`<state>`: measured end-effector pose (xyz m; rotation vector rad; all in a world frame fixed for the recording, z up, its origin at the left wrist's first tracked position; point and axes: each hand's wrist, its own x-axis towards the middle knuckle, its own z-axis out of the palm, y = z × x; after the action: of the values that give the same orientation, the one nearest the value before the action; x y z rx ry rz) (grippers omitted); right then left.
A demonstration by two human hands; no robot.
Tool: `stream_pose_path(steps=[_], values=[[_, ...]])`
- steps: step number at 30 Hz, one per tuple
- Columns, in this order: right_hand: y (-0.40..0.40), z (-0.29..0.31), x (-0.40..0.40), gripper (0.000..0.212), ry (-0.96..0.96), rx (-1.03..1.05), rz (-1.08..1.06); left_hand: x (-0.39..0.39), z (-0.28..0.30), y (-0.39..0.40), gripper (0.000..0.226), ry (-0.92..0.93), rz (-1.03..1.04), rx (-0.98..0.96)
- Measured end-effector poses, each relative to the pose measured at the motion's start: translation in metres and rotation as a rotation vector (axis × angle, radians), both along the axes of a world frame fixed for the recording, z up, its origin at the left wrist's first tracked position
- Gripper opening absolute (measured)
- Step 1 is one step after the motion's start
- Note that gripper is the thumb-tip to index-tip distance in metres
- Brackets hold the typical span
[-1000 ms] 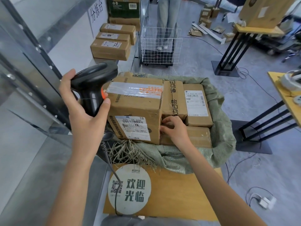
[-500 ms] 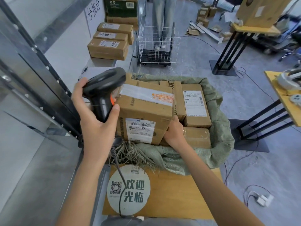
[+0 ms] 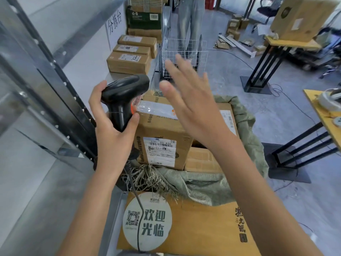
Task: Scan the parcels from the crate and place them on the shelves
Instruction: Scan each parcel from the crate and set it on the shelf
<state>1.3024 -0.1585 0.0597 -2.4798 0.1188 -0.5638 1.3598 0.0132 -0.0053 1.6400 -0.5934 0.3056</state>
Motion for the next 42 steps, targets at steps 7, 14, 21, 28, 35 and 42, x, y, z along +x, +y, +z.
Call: stream_pose_path(steps=[7, 14, 21, 28, 35, 42], values=[[0.015, -0.019, 0.013, 0.070, 0.478, -0.460, 0.123, 0.006, -0.003, 0.024, 0.077, 0.067, 0.106, -0.077], [0.006, -0.012, 0.065, 0.074, 0.234, -0.458, 0.069, 0.017, -0.012, 0.044, 0.074, -0.008, 0.173, -0.106], [0.038, -0.104, 0.063, 0.080, 0.490, -0.405, 0.169, 0.012, -0.016, 0.048, 0.074, 0.041, 0.185, -0.090], [0.035, -0.104, 0.063, 0.076, 0.465, -0.383, 0.160, -0.002, -0.014, 0.053, 0.076, 0.115, 0.182, -0.057], [0.034, -0.106, 0.066, 0.075, 0.461, -0.391, 0.149, -0.023, -0.014, 0.056, 0.077, 0.143, 0.158, -0.070], [0.034, -0.102, 0.066, 0.073, 0.477, -0.386, 0.179, -0.064, 0.003, 0.047, 0.080, 0.091, 0.285, 0.003]])
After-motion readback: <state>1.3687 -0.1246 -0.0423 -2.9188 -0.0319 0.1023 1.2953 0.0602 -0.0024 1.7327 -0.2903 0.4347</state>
